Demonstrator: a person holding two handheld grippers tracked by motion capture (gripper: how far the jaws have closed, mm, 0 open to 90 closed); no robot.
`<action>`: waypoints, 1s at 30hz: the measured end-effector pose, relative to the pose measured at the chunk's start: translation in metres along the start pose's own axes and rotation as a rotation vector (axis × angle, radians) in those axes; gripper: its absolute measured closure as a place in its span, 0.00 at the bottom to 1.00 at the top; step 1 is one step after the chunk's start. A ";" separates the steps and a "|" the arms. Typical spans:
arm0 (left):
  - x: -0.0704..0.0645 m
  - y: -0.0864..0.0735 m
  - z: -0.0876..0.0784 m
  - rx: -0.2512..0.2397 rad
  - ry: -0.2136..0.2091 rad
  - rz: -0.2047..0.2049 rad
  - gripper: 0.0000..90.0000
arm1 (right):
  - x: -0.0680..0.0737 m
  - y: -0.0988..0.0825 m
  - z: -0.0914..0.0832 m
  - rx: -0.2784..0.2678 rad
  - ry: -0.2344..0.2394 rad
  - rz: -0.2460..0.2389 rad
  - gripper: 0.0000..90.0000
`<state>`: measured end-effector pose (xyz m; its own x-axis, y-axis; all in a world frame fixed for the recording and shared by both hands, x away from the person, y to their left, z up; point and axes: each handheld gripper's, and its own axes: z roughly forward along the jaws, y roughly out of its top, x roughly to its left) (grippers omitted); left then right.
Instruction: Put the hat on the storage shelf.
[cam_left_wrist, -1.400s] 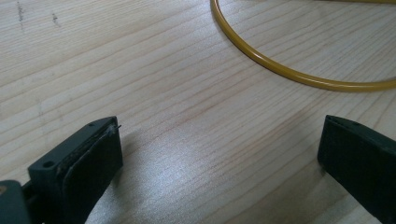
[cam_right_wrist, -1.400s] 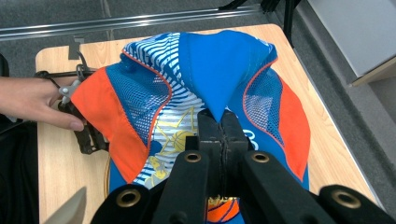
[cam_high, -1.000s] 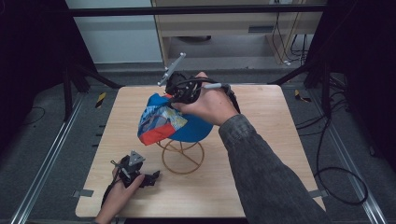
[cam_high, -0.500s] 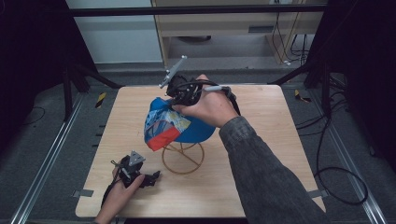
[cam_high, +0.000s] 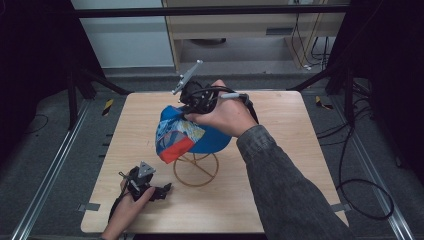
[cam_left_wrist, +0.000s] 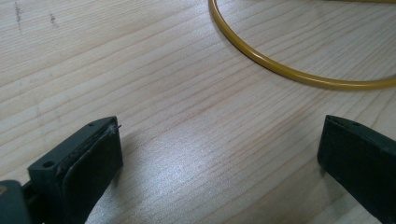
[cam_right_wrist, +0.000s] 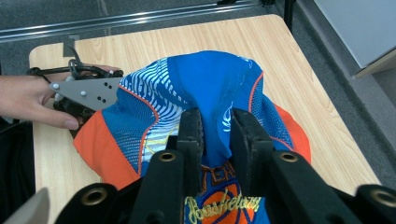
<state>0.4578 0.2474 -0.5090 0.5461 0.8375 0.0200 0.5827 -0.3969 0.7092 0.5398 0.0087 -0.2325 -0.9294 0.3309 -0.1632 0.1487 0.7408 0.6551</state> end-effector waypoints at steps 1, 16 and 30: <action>0.000 0.000 0.000 0.000 0.000 0.000 0.00 | 0.000 0.000 0.000 0.001 -0.001 0.002 0.80; 0.000 0.000 0.000 0.001 0.000 0.000 0.00 | 0.003 0.001 0.001 0.007 -0.006 0.011 0.56; 0.000 0.000 0.000 0.001 0.001 0.001 0.00 | 0.007 -0.003 -0.003 -0.006 -0.022 0.028 0.27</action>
<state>0.4579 0.2474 -0.5089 0.5462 0.8374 0.0211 0.5826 -0.3978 0.7088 0.5315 0.0074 -0.2331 -0.9174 0.3641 -0.1607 0.1724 0.7276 0.6640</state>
